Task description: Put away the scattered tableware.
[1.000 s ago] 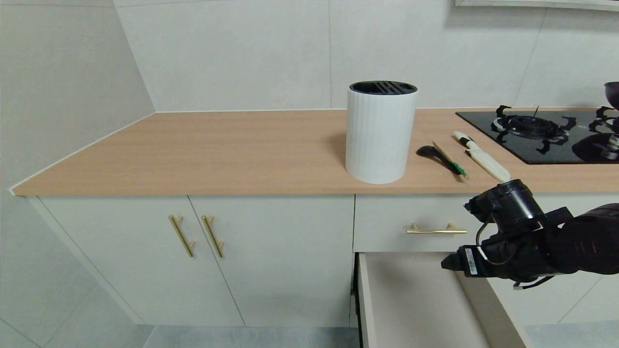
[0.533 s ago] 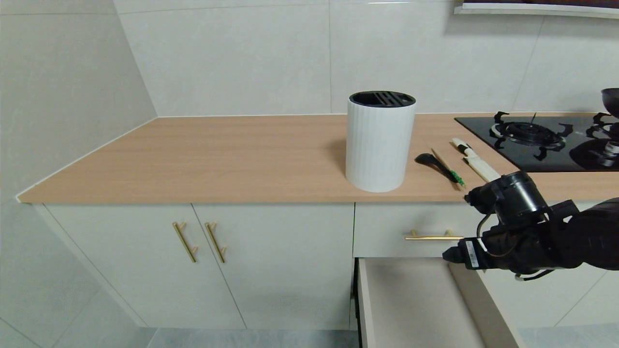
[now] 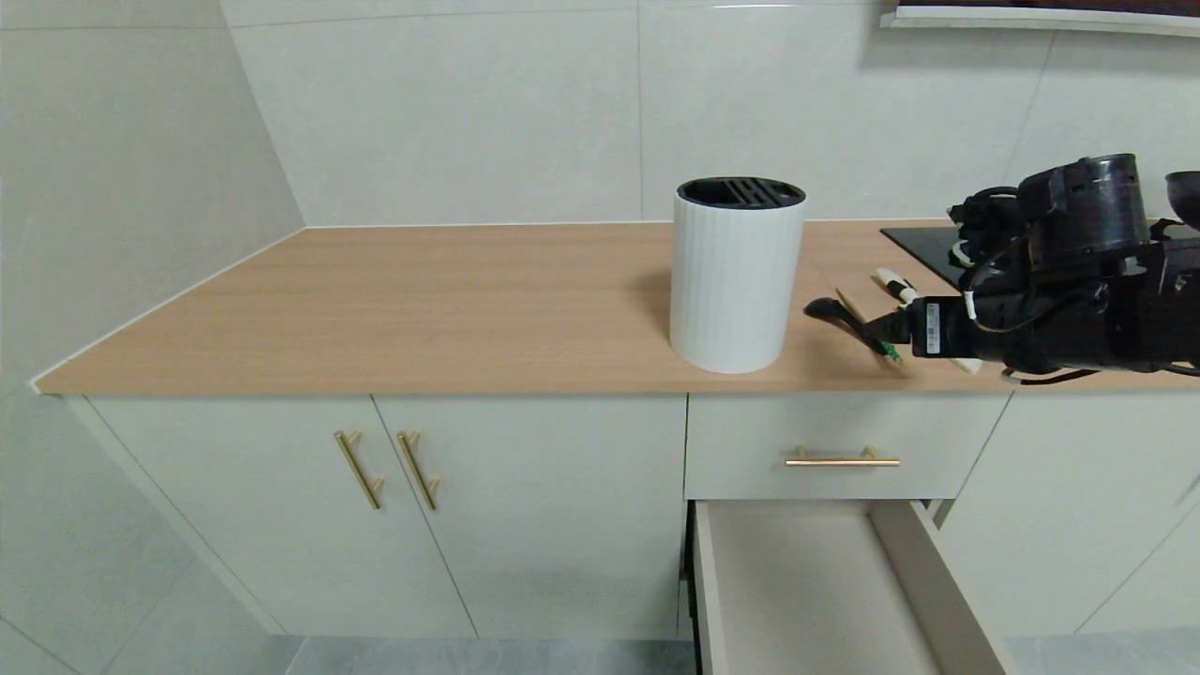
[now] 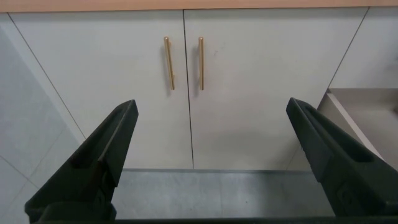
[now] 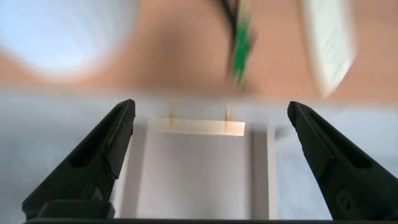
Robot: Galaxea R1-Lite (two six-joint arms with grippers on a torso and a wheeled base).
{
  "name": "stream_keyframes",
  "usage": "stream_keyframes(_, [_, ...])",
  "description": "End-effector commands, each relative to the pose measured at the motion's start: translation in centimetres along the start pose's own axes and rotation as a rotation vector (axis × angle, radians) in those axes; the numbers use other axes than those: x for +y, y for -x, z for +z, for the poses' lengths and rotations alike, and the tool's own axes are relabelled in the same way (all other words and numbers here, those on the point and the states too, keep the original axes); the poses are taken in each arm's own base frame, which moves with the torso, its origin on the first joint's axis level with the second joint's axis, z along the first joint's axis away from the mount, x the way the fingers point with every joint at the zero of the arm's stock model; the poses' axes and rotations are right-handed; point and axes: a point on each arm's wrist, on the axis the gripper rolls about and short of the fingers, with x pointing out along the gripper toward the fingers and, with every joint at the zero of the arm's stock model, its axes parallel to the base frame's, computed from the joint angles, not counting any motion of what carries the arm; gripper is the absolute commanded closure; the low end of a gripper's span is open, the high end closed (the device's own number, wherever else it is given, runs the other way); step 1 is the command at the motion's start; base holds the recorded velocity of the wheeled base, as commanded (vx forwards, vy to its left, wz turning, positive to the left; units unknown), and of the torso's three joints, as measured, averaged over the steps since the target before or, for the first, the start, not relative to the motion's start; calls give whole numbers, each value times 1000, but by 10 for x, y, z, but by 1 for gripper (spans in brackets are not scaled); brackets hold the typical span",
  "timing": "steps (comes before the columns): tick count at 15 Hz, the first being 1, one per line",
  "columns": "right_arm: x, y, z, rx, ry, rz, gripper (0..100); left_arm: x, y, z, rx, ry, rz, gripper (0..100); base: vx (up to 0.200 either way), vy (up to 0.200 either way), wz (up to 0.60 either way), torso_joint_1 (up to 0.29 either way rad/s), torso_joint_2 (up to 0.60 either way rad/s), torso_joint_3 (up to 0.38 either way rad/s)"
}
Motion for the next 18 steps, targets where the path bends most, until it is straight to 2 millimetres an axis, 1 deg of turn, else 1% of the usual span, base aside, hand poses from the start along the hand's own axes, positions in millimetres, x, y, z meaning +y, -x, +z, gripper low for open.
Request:
stream_keyframes(1, [-8,-10,0,-6,-10,-25,0,0,0,0,2,0,1,0,0,0,0,0,0,0])
stream_keyframes(4, [-4,-30,-8,27,-9,25,0,0,0,0,0,0,1,0,0,0,0,0,0,0])
stream_keyframes(5, [-4,-32,-8,29,-11,25,0,0,0,0,2,0,1,0,0,0,0,0,0,0])
stream_keyframes(6, [-9,-44,-12,38,-17,9,0,0,0,0,0,0,1,0,0,0,0,0,0,0])
stream_keyframes(12, [-19,-77,-17,36,-35,-36,0,0,0,0,2,0,1,0,0,0,0,0,0,0])
stream_keyframes(18, [-19,-87,-22,41,-35,-37,0,0,0,0,2,0,1,0,0,0,0,0,0,0])
